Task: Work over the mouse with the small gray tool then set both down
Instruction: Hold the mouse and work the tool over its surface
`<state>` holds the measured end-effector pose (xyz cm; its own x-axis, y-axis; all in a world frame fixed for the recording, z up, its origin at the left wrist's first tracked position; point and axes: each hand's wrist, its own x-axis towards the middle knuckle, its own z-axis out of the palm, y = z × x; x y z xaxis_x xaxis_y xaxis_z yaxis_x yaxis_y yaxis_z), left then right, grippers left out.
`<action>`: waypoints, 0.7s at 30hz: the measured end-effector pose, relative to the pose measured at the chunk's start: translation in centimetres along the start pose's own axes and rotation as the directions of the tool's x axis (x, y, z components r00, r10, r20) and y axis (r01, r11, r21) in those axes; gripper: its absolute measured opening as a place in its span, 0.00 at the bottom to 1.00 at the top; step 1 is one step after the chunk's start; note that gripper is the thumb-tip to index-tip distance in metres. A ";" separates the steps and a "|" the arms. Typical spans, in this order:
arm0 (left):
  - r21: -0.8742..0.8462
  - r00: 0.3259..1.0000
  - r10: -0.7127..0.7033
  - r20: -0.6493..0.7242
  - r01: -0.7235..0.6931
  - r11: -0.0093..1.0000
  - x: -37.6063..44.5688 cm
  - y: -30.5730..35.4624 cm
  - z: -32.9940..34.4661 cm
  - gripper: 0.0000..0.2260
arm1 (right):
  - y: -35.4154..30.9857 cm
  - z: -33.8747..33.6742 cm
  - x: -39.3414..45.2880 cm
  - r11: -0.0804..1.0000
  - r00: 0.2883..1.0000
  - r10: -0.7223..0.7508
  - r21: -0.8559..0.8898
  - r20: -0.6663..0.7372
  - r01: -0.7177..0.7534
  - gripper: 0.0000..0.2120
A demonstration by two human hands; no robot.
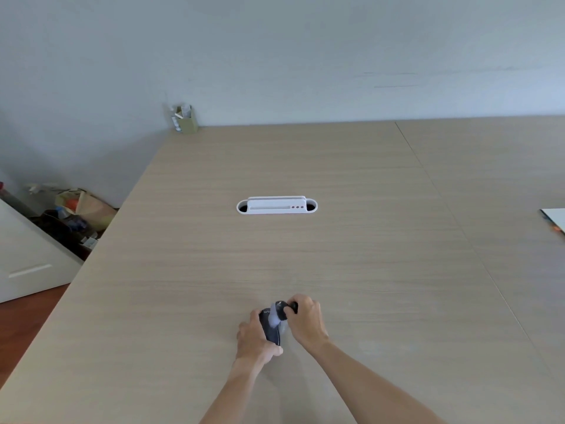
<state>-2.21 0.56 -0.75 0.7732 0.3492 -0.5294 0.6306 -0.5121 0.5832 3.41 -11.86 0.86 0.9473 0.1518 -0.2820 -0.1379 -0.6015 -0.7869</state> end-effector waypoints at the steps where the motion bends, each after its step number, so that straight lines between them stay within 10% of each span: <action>1: 0.008 1.000 -0.003 0.002 0.003 1.000 0.1 0.0 0.0 0.41 | 0.1 0.0 0.0 1.000 0.999 0.005 -0.009 -0.049 -0.005 0.10; 21: 0.038 0.999 -0.007 0.031 0.006 0.999 -0.1 1.1 -0.6 0.40 | -0.5 -0.6 -0.2 1.000 0.998 0.013 -0.009 0.058 -0.013 0.07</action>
<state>-1.56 0.50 0.30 0.7663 0.3282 -0.5524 0.6320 -0.5397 0.5561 3.43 -12.06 1.59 0.9270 0.1892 -0.3240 -0.1475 -0.6104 -0.7782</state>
